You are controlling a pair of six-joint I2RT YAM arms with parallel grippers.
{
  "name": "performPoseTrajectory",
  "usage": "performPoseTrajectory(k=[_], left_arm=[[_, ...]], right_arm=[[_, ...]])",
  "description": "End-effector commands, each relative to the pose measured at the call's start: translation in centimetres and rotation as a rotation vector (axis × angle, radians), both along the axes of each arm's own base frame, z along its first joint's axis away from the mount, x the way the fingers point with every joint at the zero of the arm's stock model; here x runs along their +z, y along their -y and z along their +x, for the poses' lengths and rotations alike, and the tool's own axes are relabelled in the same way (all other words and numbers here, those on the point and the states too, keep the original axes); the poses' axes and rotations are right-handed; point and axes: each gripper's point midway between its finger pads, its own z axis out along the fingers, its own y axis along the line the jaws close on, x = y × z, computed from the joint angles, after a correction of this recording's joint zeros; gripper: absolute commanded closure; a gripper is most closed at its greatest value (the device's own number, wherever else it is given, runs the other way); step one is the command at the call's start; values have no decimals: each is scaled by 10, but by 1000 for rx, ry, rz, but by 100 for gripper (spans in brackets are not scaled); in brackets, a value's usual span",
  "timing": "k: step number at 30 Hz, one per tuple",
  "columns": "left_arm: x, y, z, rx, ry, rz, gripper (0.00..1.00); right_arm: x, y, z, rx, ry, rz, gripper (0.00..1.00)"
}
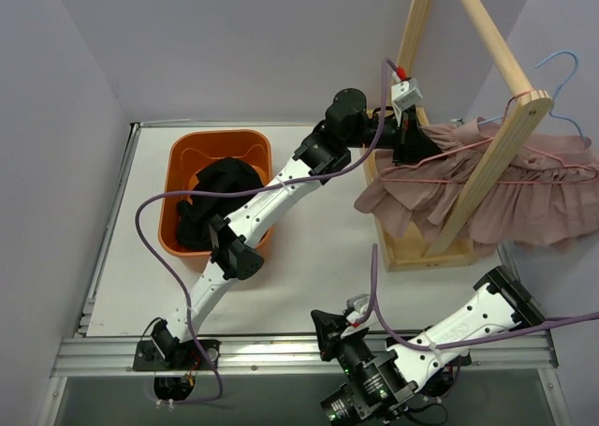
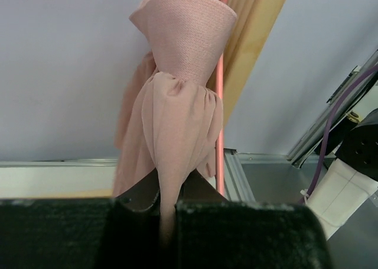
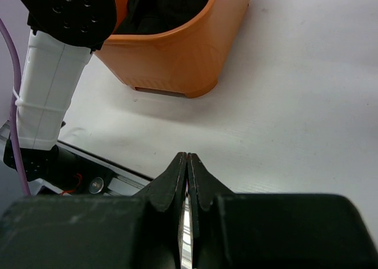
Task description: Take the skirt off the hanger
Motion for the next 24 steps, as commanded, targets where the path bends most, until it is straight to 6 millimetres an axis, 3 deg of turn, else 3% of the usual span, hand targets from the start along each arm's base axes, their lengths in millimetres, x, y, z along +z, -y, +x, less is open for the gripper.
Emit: performPoseTrajectory(k=[1, 8, 16, 21, 22, 23, 24], left_arm=[[20, -8, 3, 10, 39, -51, 98], [1, -20, 43, 94, -67, 5, 98], [-13, -46, 75, 202, -76, 90, 98], [-22, -82, 106, 351, -101, 187, 98], [-38, -91, 117, 385, -119, 228, 98], [-26, -103, 116, 416, -95, 230, 98], [-27, -112, 122, 453, -100, 241, 98]], right_arm=[[17, -5, -1, 14, 57, 27, 100], [18, -8, -3, 17, 67, 12, 100], [21, -6, -2, 20, 66, 15, 100], [28, -5, -1, 23, 68, 18, 100], [30, -4, -1, 23, 67, 21, 100], [32, -3, 0, 26, 72, 10, 100], [35, -4, -1, 28, 72, 10, 98]])
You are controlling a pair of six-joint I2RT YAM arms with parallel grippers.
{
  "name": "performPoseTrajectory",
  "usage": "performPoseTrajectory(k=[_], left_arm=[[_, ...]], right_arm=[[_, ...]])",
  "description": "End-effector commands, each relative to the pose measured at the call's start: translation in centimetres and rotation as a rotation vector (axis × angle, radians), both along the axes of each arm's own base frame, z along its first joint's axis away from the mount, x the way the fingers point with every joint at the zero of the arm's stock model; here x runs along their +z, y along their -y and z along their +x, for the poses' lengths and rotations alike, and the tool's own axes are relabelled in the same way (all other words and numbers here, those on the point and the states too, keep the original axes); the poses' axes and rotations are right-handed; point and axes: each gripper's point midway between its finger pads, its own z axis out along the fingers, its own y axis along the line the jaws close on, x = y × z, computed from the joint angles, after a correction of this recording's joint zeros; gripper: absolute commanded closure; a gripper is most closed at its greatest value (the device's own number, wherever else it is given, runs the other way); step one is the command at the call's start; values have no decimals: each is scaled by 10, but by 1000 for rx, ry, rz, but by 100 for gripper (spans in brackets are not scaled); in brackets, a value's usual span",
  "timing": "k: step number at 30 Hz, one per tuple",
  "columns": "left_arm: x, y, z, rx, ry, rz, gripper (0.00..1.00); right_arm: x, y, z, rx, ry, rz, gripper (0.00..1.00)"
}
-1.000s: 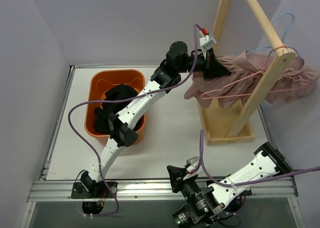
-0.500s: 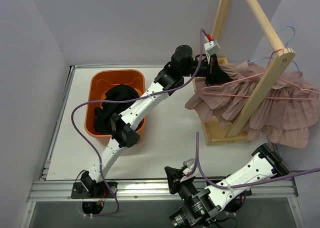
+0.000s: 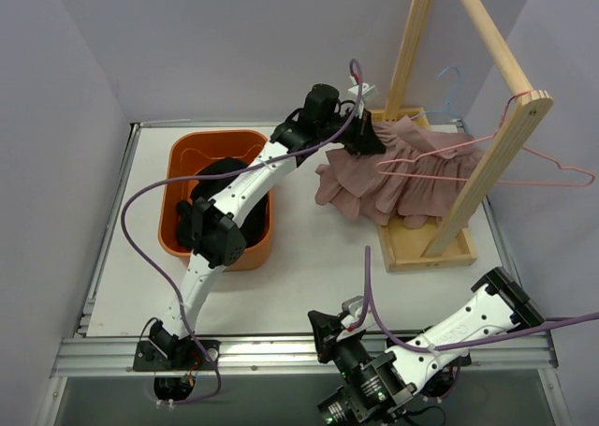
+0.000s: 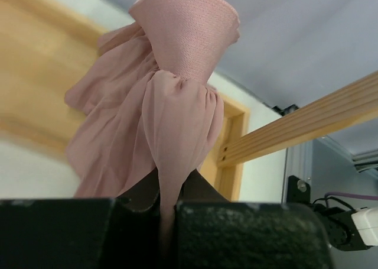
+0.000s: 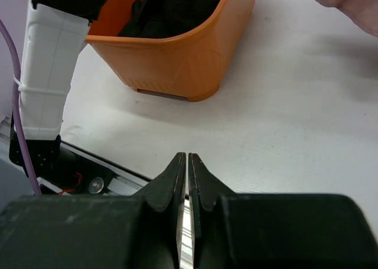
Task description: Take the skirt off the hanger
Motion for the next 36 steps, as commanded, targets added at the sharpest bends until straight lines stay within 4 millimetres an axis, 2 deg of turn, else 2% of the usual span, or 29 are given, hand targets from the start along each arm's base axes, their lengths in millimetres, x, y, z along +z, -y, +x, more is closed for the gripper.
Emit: performPoseTrajectory(k=[1, 2, 3, 4, 5, 6, 9, 10, 11, 12, 13, 14, 15, 16, 17, 18, 19, 20, 21, 22, 23, 25, 26, 27, 29, 30, 33, 35, 36], left_arm=[[86, -61, 9, 133, 167, -39, 98], [100, -74, 5, 150, 184, -47, 98], [102, -84, 8, 173, 185, -38, 98], [104, -100, 8, 201, 181, -27, 98], [104, -109, 7, 213, 182, -18, 98], [106, -117, 6, 230, 184, -14, 98], [118, -149, -6, 286, 216, 10, 98], [139, -165, -17, 319, 260, 0, 98], [140, -174, -21, 340, 281, 19, 98], [132, -183, -25, 359, 269, 44, 98], [153, -199, -42, 380, 303, 24, 98], [154, -207, -47, 398, 310, 31, 98], [145, -216, -52, 415, 293, 51, 98], [158, -231, -69, 432, 313, 42, 98], [158, -240, -74, 456, 321, 56, 98], [159, -250, -79, 476, 324, 67, 98], [159, -262, -93, 490, 330, 78, 98], [157, -269, -96, 507, 339, 97, 98], [154, -278, -98, 535, 338, 119, 98], [143, -286, -101, 550, 318, 157, 98], [148, -296, -110, 565, 339, 156, 98], [143, -311, -120, 591, 336, 169, 98], [142, -313, -124, 592, 332, 172, 98], [141, -316, -127, 590, 330, 176, 98], [140, -320, -139, 577, 332, 175, 98], [141, -321, -144, 569, 333, 168, 98], [144, -325, -162, 549, 326, 146, 98], [150, -328, -178, 529, 336, 113, 98], [144, -327, -182, 515, 328, 110, 98]], right_arm=[[31, 1, 3, 15, 46, 34, 95], [34, 1, 3, 14, 49, 27, 92], [37, 1, 4, 16, 66, 6, 81], [44, -1, 4, 16, 66, 9, 77], [48, -2, 4, 15, 70, 6, 73], [52, -2, 6, 11, 77, -1, 61], [70, -3, 11, -4, 80, 2, 46], [79, -4, 13, -5, 94, -28, 44], [83, -6, 16, -15, 101, -52, 42], [87, -11, 20, -30, 99, -62, 37], [86, -12, 33, -64, 140, -169, 36], [96, -16, 38, -81, 129, -165, 35], [101, -18, 44, -101, 140, -187, 34], [102, -23, 53, -135, 158, -226, 32], [109, -23, 59, -150, 182, -269, 30], [127, -28, 65, -169, 159, -235, 25], [129, -29, 86, -224, 147, -270, 25], [133, -33, 98, -232, 122, -292, 25], [144, -44, 105, -192, 84, -301, 25], [150, -44, 114, -207, 78, -290, 25], [158, -42, 126, -231, 75, -274, 25], [186, -45, 133, -212, 87, -221, 25], [196, -39, 146, -236, 85, -194, 25], [207, -44, 150, -195, 83, -171, 25], [240, -37, 162, -184, 94, -63, 27], [255, -25, 171, -193, 108, -29, 27], [277, -18, 184, -165, 161, -5, 32], [291, -1, 202, -192, 185, -3, 35], [291, 4, 211, -208, 180, -11, 38]])
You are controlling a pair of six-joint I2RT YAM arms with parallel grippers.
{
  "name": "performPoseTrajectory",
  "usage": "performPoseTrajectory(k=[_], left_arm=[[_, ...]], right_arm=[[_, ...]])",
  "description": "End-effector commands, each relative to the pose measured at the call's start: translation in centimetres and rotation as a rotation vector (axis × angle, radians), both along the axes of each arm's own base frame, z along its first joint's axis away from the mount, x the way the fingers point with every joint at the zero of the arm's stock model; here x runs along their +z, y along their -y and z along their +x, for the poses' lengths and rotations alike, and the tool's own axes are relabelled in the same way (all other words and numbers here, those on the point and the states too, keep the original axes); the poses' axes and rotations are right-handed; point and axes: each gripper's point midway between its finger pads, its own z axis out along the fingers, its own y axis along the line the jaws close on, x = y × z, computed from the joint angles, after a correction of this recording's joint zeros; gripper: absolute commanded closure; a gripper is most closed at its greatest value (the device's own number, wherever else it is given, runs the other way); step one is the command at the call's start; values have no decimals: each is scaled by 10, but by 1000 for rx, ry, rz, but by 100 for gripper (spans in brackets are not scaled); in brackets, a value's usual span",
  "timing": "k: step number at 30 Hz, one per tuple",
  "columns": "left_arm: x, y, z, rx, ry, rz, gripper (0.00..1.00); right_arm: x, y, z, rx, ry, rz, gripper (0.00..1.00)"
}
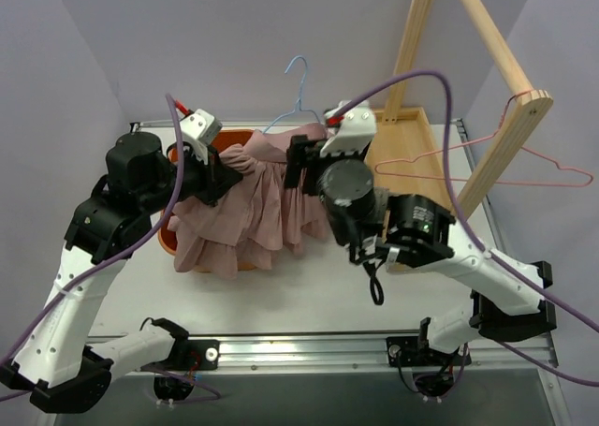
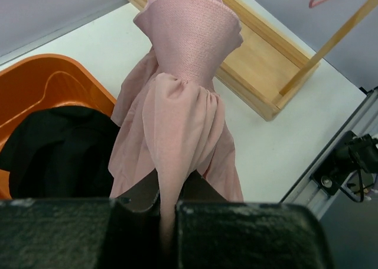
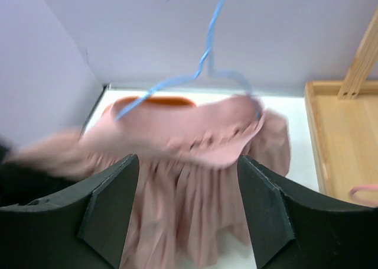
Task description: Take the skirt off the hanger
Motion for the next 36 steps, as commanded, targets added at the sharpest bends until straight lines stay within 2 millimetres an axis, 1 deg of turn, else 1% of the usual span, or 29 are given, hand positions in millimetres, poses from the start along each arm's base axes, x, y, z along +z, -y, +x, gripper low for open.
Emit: performPoseTrajectory(k=[1, 2, 3, 4, 5, 6, 7, 8, 9, 11, 13, 14, 15, 17, 21, 22, 23, 25, 26, 27, 29, 31, 32, 34, 35, 36], left_arm=[[40, -8, -34, -52, 137, -106, 98], [40, -7, -41, -73, 134, -121, 98], [36, -6, -44, -81, 127, -124, 98], [38, -8, -50, -88, 134, -133, 98], [37, -7, -54, -103, 131, -139, 98], [36, -7, -56, -107, 130, -144, 98], [35, -8, -60, -115, 136, -154, 98], [34, -7, -62, -123, 134, -159, 98], [33, -4, -66, -150, 130, -165, 98], [30, 1, -71, -188, 121, -170, 98], [29, 4, -75, -224, 114, -174, 98], [29, 5, -76, -231, 115, -170, 98], [27, 5, -77, -240, 111, -166, 98], [27, 6, -78, -251, 117, -155, 98], [32, 10, -81, -284, 128, -168, 98], [32, 11, -82, -293, 126, -172, 98], [33, 11, -82, -291, 127, -174, 98], [34, 12, -82, -298, 129, -179, 98], [35, 13, -82, -299, 133, -184, 98], [36, 13, -82, -302, 136, -188, 98], [37, 14, -81, -300, 135, -193, 98], [38, 16, -79, -304, 134, -200, 98], [39, 17, -80, -314, 134, -204, 98], [40, 18, -78, -314, 135, -206, 98], [40, 17, -78, -310, 136, -206, 98], [41, 17, -78, -307, 141, -204, 98]], right_arm=[[48, 33, 30, -18, 85, 49, 39], [50, 29, 35, 27, 80, 68, 39], [54, 33, 40, 37, 76, 78, 39], [52, 41, 56, 14, 65, 77, 39], [46, 39, 59, 35, 41, 71, 39], [50, 42, 61, 37, 42, 81, 38], [47, 40, 66, 42, 35, 74, 37], [46, 44, 74, 39, 32, 75, 35], [43, 36, 75, 94, 26, 73, 32], [43, 40, 82, 96, 26, 70, 29], [44, 35, 81, 134, 26, 75, 27], [48, 33, 79, 158, 39, 83, 26], [52, 29, 74, 199, 49, 91, 22], [49, 26, 73, 219, 47, 96, 16], [43, 22, 74, 255, 30, 95, 15], [37, 17, 73, 276, 17, 85, 15], [34, 15, 72, 288, 13, 83, 16], [34, 17, 69, 291, 19, 104, 16], [24, 17, 69, 292, 3, 92, 19], [24, 19, 68, 292, 2, 95, 21], [15, 16, 64, 311, -22, 100, 26], [14, 15, 62, 322, -15, 121, 28], [13, 16, 61, 323, -14, 124, 37], [9, 18, 60, 313, -21, 130, 49], [9, 19, 59, 314, -22, 134, 53], [7, 17, 58, 326, -28, 134, 53]])
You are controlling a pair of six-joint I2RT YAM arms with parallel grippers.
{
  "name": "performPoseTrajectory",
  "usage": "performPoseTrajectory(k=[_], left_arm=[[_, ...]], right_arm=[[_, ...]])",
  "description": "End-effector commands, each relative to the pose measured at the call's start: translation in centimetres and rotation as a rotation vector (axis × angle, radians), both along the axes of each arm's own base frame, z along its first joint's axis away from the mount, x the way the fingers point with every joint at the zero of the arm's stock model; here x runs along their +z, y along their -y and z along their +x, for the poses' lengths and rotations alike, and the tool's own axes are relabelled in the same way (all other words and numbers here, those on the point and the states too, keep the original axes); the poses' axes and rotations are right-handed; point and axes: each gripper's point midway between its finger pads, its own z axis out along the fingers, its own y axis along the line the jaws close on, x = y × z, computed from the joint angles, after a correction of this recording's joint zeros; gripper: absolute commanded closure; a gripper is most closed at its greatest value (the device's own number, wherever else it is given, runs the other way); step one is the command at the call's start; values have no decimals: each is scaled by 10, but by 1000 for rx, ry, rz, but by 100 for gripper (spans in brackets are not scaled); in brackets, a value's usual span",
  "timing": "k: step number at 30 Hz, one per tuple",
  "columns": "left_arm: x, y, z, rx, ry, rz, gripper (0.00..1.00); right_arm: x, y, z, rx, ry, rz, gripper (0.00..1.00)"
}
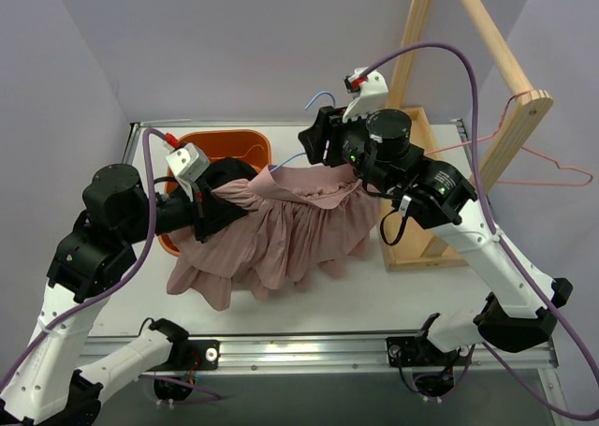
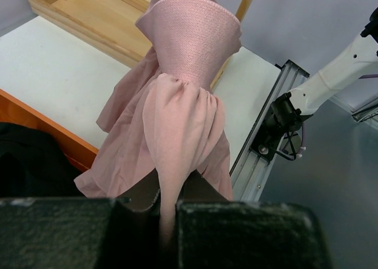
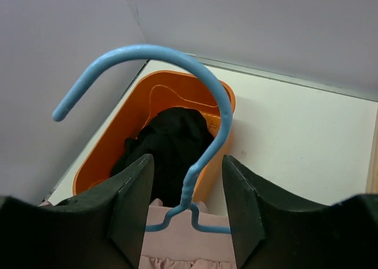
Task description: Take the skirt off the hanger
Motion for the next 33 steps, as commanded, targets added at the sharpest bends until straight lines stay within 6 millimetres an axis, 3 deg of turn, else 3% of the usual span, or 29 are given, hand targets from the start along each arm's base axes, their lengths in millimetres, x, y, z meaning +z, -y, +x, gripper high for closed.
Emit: performPoseTrajectory(k=[1, 2, 4, 12, 14, 15, 18, 19, 20, 23, 28, 33], left_arm=[[38, 4, -1, -23, 131, -88, 98], [38, 4, -1, -23, 131, -89, 98], [36, 4, 0, -20, 127, -85, 98], [33, 3, 0, -14, 125, -82, 97], [33, 2, 1, -11, 125, -80, 81], [33, 2, 1, -7, 127, -79, 56], [33, -3, 4, 27, 138, -73, 28], [32, -6, 7, 52, 140, -64, 23], [31, -8, 7, 62, 142, -57, 3], [23, -13, 8, 85, 133, -19, 6], [-12, -22, 10, 129, 77, 53, 6], [-28, -32, 16, 192, 59, 84, 6]], right_arm=[[25, 5, -8, 22, 52, 86, 55], [24, 4, -8, 23, 50, 84, 74], [25, 7, -7, 5, 46, 83, 100], [35, 14, -4, -41, 51, 100, 100], [41, 13, -2, -40, 56, 98, 100], [39, 13, -2, -44, 47, 91, 100], [41, 15, 0, -57, 39, 96, 100], [41, 15, 1, -67, 35, 96, 100], [40, 17, 2, -78, 31, 92, 100], [41, 27, 4, -126, 29, 93, 100], [60, 45, 1, -152, 59, 114, 100], [77, 63, 0, -172, 85, 126, 100]])
